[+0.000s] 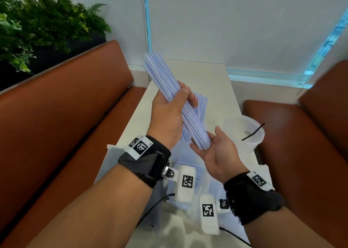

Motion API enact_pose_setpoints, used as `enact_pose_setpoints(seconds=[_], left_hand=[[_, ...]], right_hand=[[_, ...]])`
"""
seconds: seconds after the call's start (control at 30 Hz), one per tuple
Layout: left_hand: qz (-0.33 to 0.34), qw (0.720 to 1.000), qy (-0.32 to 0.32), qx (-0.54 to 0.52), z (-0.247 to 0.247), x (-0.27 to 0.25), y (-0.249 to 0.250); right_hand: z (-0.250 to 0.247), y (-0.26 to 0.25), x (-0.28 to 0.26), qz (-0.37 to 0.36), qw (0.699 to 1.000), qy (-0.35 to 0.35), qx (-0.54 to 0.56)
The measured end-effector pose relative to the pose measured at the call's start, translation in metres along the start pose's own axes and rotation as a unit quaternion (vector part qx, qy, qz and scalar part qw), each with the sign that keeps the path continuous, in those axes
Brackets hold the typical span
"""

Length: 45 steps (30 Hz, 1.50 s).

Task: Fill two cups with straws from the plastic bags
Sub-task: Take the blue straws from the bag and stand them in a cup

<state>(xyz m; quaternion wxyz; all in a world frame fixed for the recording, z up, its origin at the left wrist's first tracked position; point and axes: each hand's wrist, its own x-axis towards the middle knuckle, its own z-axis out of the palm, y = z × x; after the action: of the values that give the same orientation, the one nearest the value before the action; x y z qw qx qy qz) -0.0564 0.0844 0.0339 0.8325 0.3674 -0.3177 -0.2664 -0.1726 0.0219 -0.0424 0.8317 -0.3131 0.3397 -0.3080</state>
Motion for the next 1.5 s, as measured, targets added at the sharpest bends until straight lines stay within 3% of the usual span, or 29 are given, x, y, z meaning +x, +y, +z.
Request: enact_pose_setpoints(seconds=[0.1, 0.17, 0.23, 0.27, 0.37, 0.5, 0.6, 0.7, 0.8, 0.97, 1.07, 1.17, 1.23, 1.4, 1.5], left_hand=[[-0.012, 1.0, 0.01, 0.018, -0.002, 0.0, -0.001], [-0.016, 1.0, 0.017, 0.019, -0.005, 0.001, -0.003], [-0.019, 0.999, 0.021, 0.02, -0.007, 0.001, -0.004], [-0.022, 0.999, 0.016, 0.027, -0.007, 0.0, -0.005], [-0.033, 0.999, 0.002, 0.03, -0.007, 0.0, -0.006], [-0.02, 1.0, -0.009, 0.003, -0.01, 0.013, 0.008], [0.038, 0.997, 0.011, 0.062, -0.01, 0.026, 0.021], [0.091, 0.988, 0.087, 0.088, -0.02, 0.045, 0.026], [0.08, 0.971, 0.093, 0.204, -0.033, 0.044, 0.011], [0.046, 0.915, 0.081, 0.394, -0.059, 0.04, -0.024], [0.03, 0.872, 0.022, 0.488, -0.068, 0.044, -0.039], [-0.054, 0.878, -0.042, 0.474, -0.075, 0.041, -0.055], [-0.067, 0.893, -0.055, 0.442, -0.079, 0.039, -0.06], [-0.019, 0.901, -0.025, 0.432, -0.076, 0.05, -0.049], [0.035, 0.872, -0.046, 0.485, -0.069, 0.059, -0.041]], right_hand=[[-0.001, 0.004, 0.0, -0.013, 0.996, -0.029, -0.081], [-0.002, 0.005, -0.001, -0.109, 0.975, -0.03, -0.19], [-0.003, 0.003, -0.004, -0.225, 0.911, -0.07, -0.339], [-0.002, 0.004, -0.005, -0.244, 0.872, -0.102, -0.411], [0.002, 0.004, -0.002, -0.246, 0.781, -0.088, -0.568], [0.004, 0.003, 0.003, -0.267, 0.724, -0.037, -0.635], [0.003, -0.002, 0.01, -0.296, 0.664, -0.007, -0.686], [-0.008, -0.003, 0.021, -0.24, 0.587, -0.012, -0.773], [-0.017, 0.003, 0.031, -0.201, 0.533, -0.048, -0.821], [-0.021, 0.01, 0.042, -0.225, 0.497, -0.071, -0.835], [-0.024, 0.012, 0.045, -0.245, 0.469, -0.086, -0.844], [-0.024, 0.011, 0.046, -0.247, 0.452, -0.092, -0.852], [-0.024, 0.01, 0.046, -0.229, 0.453, -0.091, -0.857], [-0.024, 0.011, 0.045, -0.233, 0.47, -0.088, -0.847], [-0.024, 0.012, 0.044, -0.227, 0.479, -0.083, -0.844]])
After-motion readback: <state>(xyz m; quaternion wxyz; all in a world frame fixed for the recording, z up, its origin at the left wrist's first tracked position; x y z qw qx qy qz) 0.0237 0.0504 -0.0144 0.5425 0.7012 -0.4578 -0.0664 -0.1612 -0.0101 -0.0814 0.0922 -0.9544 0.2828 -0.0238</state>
